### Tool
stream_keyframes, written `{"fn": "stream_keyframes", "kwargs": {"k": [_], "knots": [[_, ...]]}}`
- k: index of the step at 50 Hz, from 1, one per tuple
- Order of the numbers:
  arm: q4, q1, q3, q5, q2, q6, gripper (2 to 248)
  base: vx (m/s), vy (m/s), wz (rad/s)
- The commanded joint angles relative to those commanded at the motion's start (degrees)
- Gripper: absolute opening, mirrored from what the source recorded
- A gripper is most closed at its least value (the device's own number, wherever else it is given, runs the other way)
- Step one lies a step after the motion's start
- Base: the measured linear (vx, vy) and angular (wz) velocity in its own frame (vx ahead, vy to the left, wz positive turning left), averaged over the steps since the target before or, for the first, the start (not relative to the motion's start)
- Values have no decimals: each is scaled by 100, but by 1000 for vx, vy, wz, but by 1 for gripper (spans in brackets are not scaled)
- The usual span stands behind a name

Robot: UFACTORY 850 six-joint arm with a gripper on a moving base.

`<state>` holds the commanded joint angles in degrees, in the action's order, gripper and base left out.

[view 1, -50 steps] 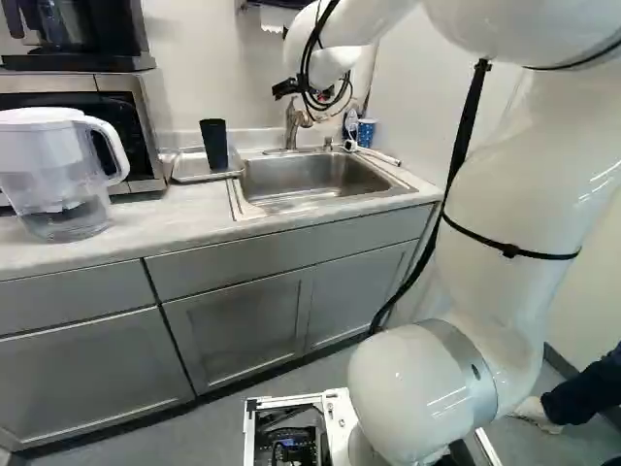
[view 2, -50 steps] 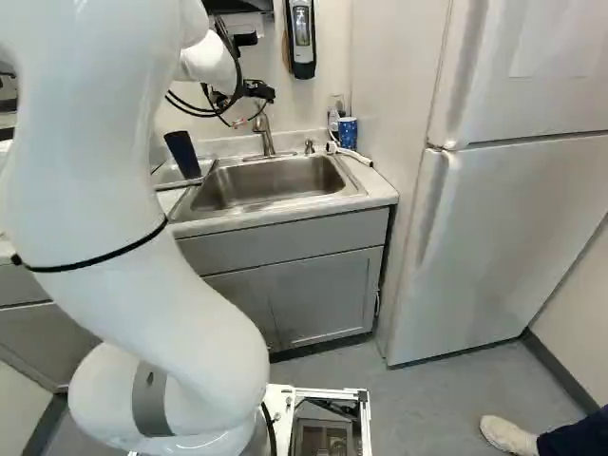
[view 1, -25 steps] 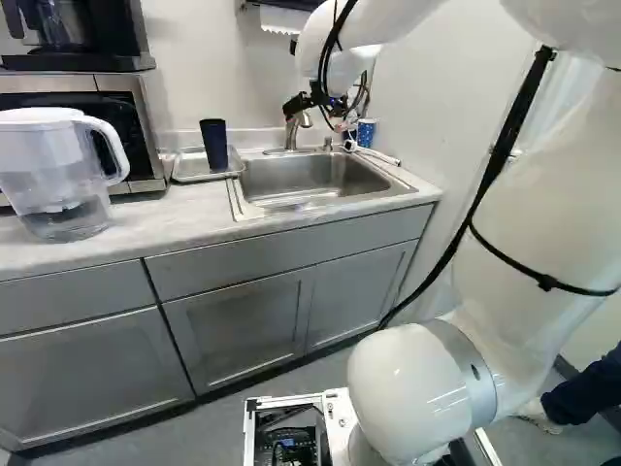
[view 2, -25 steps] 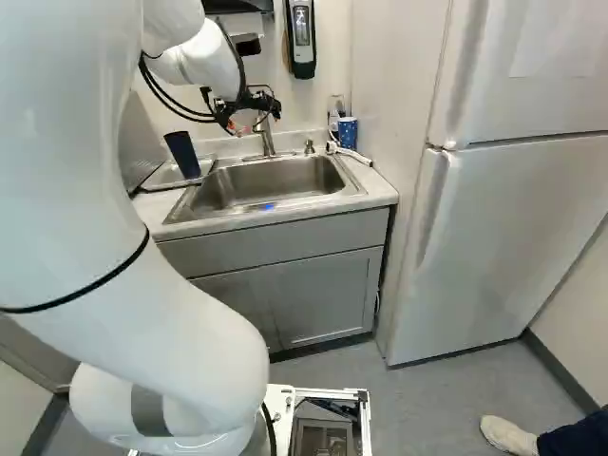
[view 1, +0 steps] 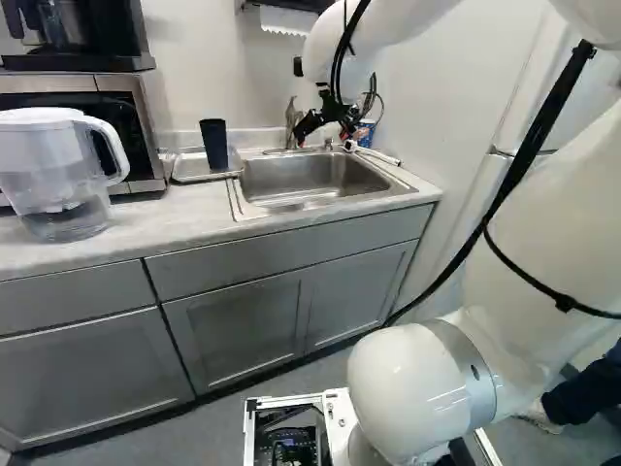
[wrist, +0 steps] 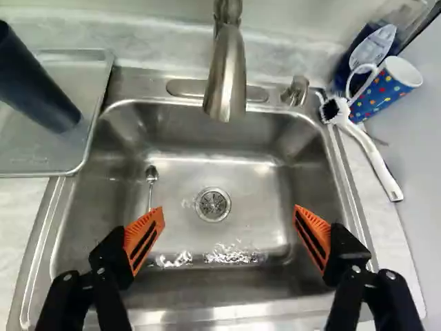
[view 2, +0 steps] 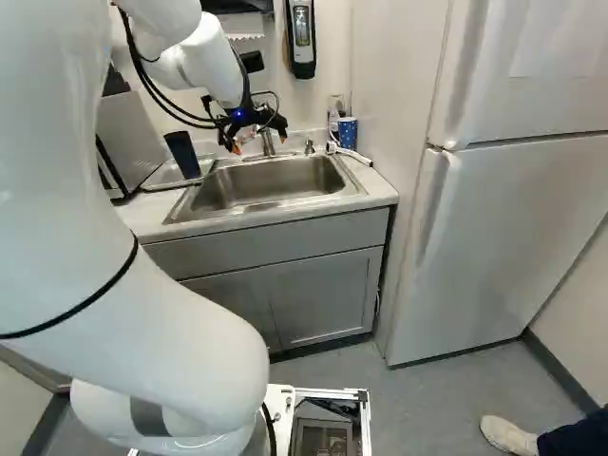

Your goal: Rinse the cup and place it in the tray

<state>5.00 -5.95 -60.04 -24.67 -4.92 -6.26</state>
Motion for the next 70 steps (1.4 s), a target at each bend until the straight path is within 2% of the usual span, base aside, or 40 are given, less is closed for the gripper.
{"fn": "stream_keyframes", "kwargs": {"k": [70], "knots": [[0,0,0,0,0,0,247,0,0,0]]}}
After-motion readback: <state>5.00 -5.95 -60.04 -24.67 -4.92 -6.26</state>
